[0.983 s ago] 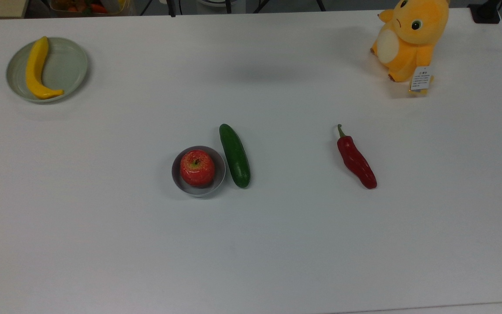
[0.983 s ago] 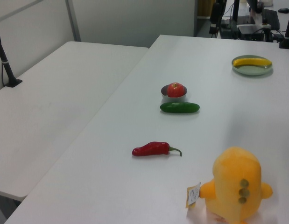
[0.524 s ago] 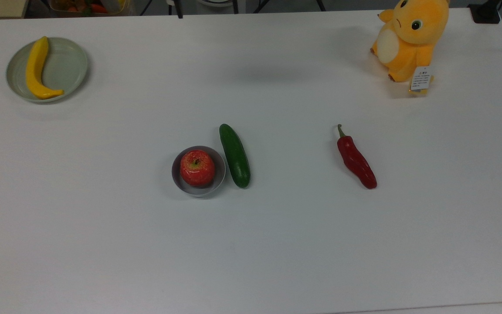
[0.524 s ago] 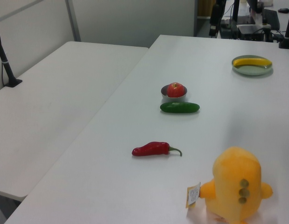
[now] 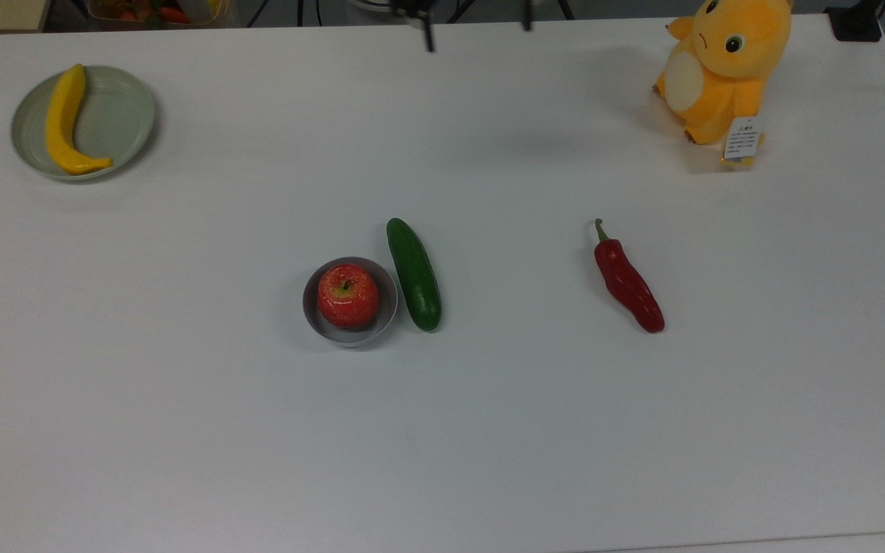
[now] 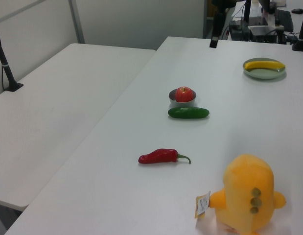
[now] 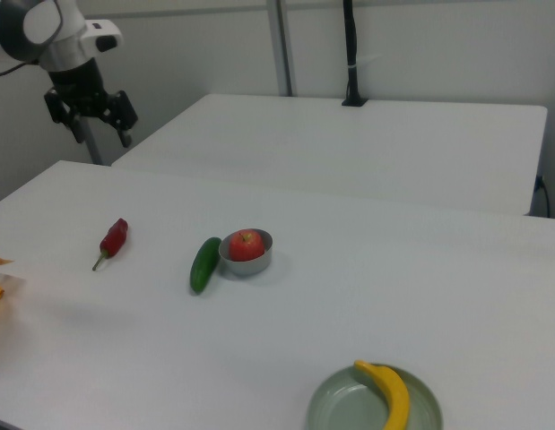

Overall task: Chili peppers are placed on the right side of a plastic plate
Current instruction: 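Move the open gripper down toward the red chili pepper, then lower the gripper around the red chili pepper and close on it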

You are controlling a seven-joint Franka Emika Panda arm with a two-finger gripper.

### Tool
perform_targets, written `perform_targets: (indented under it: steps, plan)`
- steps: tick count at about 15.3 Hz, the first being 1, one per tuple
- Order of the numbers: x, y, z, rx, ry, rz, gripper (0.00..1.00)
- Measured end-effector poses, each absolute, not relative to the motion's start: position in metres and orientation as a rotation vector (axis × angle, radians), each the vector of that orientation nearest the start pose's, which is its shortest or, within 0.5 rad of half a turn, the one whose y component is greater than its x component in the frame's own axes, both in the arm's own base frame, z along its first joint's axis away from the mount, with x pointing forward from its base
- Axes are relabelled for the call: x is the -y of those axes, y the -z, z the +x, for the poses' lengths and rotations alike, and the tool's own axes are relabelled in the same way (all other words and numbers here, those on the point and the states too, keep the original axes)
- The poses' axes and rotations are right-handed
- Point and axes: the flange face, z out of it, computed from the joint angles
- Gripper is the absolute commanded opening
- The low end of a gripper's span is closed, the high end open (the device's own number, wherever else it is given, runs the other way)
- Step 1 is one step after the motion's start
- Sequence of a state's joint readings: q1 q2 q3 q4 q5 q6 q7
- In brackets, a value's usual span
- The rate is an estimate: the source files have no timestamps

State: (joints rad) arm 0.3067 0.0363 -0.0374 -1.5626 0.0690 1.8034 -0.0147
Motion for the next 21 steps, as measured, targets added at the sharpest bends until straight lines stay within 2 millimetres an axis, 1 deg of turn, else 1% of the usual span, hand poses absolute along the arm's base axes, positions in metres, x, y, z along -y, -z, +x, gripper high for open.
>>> perform_targets:
  steps: [1,3,6,8,11,13,15,18,21]
  plan:
    - [-0.181,-0.628,0.568,0.421,0.337,-2.992,1.0]
    - [-0.218,-0.613,0.573,0.424,0.377,-2.969,1.0]
    - [-0.267,-0.581,0.581,0.462,0.416,-2.948,1.0]
    - [-0.294,-0.552,0.587,0.486,0.426,-2.959,1.0]
    - [-0.32,-0.5,0.604,0.465,0.459,-2.982,1.0]
    - [-0.332,-0.467,0.612,0.47,0.469,-2.994,1.0]
    - [-0.342,-0.438,0.616,0.494,0.45,-3.01,1.0]
    - [-0.357,-0.403,0.616,0.524,0.42,-3.015,1.0]
    - [-0.369,-0.376,0.612,0.562,0.383,-3.031,1.0]
